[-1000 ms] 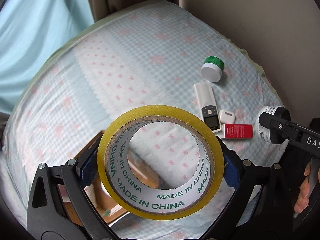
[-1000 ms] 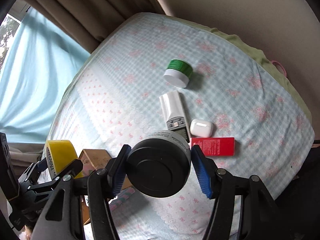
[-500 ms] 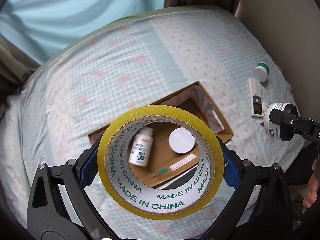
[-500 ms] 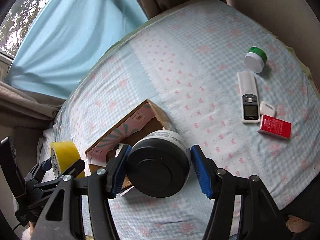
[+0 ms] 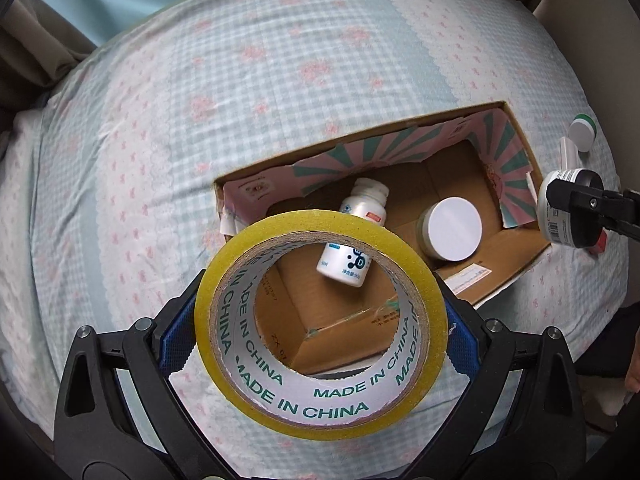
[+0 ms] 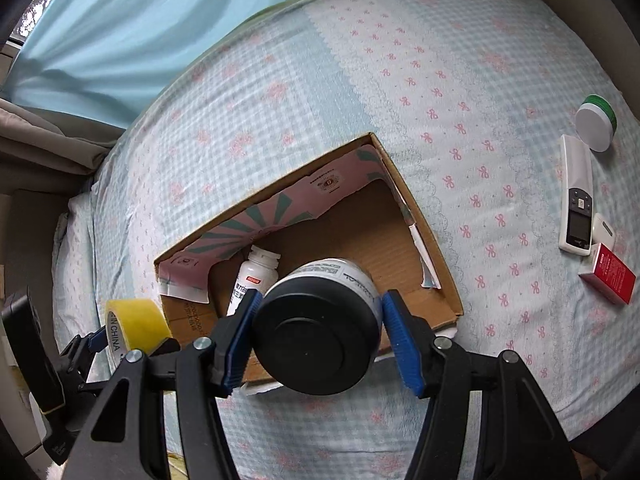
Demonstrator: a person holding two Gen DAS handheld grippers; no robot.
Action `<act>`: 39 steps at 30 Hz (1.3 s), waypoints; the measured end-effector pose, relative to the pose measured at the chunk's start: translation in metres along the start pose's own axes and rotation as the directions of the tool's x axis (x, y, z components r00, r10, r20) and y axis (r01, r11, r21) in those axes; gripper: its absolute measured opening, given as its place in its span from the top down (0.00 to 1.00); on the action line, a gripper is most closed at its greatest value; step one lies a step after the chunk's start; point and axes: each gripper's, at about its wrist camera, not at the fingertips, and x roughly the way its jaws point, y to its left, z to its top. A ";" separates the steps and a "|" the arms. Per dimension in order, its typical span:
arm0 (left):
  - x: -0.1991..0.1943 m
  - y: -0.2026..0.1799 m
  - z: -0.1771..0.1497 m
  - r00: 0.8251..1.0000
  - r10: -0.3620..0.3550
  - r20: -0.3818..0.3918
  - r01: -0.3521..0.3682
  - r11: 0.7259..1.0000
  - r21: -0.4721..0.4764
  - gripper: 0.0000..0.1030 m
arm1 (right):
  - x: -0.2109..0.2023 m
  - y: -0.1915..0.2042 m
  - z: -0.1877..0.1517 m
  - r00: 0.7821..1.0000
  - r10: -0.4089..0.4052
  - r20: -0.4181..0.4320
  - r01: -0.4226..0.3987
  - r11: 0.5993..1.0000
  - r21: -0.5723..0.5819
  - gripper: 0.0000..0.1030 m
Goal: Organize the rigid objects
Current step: 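Carry the tape roll and black-lidded jar into the box and release both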
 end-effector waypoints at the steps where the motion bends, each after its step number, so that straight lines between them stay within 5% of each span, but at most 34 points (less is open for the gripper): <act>1: 0.007 0.002 -0.001 1.000 0.001 -0.012 -0.001 1.000 -0.006 0.04 | 0.008 0.000 0.004 1.000 -0.007 -0.012 0.007 1.000 -0.005 0.45; 14: 0.060 -0.016 -0.001 0.994 0.099 -0.036 -0.095 0.990 0.102 0.04 | 0.089 0.006 0.051 0.990 -0.103 -0.096 0.094 0.991 -0.098 0.45; 28: 0.070 -0.045 0.003 0.997 0.060 -0.052 -0.050 0.982 0.184 0.03 | 0.109 0.018 0.061 0.983 -0.168 -0.077 0.142 0.954 -0.263 0.44; 29: 0.068 -0.046 0.002 0.998 0.049 -0.048 -0.039 0.981 0.188 0.00 | 0.108 0.019 0.061 0.982 -0.179 -0.064 0.155 0.949 -0.274 0.34; 30: 0.065 -0.047 0.002 0.998 0.051 -0.034 -0.043 0.980 0.192 0.00 | 0.107 0.021 0.061 0.982 -0.184 -0.048 0.163 0.944 -0.286 0.12; 31: 0.062 -0.048 0.001 0.998 0.050 -0.026 -0.044 0.980 0.196 0.00 | 0.106 0.022 0.060 0.988 -0.145 -0.053 0.124 0.948 -0.292 0.04; 39: 0.049 -0.049 -0.003 0.999 0.036 -0.005 -0.034 0.981 0.191 0.00 | 0.103 0.025 0.057 0.986 -0.156 -0.059 0.129 0.935 -0.330 0.00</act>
